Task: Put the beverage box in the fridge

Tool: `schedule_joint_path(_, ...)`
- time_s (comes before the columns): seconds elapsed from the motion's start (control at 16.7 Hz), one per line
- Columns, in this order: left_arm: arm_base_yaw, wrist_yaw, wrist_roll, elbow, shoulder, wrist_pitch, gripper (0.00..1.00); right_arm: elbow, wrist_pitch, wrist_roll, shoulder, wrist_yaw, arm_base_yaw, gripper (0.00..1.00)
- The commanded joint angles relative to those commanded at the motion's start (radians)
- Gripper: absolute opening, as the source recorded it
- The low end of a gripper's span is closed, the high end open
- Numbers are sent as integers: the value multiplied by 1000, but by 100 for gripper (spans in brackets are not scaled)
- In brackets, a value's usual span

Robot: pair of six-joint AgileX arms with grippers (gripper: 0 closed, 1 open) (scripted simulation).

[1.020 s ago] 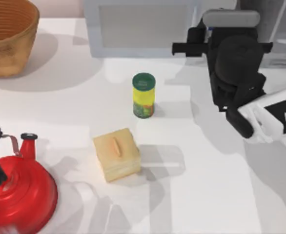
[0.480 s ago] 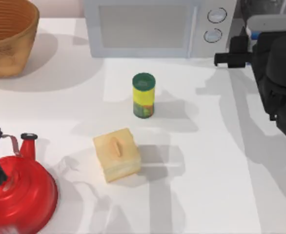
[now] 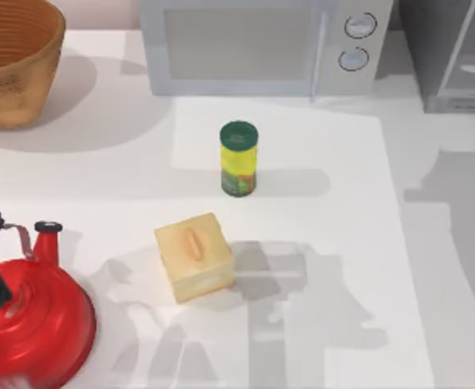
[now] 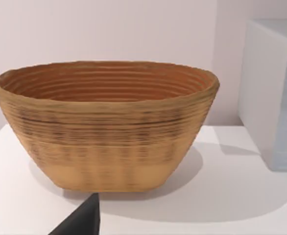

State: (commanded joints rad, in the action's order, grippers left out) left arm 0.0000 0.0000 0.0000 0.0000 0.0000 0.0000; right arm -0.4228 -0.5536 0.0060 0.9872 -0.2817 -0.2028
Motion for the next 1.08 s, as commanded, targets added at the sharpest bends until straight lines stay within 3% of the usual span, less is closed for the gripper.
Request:
schedule_joint_path(0.3,0,0,0,0,0,0,100,168,236,5,-574,88,85,0)
schedule_joint_path(0.54,0,0,0,0,0,0,100,327,444,0,-861,197,162,0)
schedule_joint_path(0.78,0,0,0,0,0,0,100,419,550,-5,-982,277,201,0)
schedule_joint_path(1.08,0,0,0,0,0,0,100,422,552,-4,-983,280,200,0)
